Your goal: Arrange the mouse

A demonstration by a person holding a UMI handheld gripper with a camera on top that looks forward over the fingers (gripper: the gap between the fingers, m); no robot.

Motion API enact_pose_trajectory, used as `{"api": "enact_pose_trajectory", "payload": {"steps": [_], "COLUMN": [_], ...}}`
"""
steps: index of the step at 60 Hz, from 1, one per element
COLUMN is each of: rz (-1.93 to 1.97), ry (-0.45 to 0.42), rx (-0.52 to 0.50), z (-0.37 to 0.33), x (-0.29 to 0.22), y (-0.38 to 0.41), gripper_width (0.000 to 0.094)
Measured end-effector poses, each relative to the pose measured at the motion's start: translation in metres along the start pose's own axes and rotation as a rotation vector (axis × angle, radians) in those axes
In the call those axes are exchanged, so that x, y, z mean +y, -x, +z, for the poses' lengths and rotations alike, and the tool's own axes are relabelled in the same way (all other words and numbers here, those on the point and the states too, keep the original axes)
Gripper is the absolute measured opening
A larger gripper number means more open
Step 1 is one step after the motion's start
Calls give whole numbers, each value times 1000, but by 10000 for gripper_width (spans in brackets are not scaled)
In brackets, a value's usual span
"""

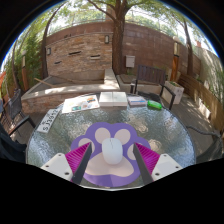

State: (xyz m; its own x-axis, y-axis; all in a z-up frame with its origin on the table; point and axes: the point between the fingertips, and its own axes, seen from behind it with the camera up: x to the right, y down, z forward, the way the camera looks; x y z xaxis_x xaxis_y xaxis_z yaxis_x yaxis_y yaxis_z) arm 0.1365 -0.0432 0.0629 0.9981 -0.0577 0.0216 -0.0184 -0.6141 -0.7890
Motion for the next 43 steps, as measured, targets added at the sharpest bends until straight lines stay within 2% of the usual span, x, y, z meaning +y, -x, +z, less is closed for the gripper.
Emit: {"api": "enact_pose_trajectory", "payload": {"steps": [9, 20, 31, 43], "rz": [-33, -45, -48, -39], "ry": [-11, -22, -24, -42], "rx": [34, 32, 4, -5], "z": [-96, -200, -266, -305], "x": [-12, -1, 28, 45], "y": [6, 13, 21, 22], "gripper_width": [849, 848, 845, 849]}}
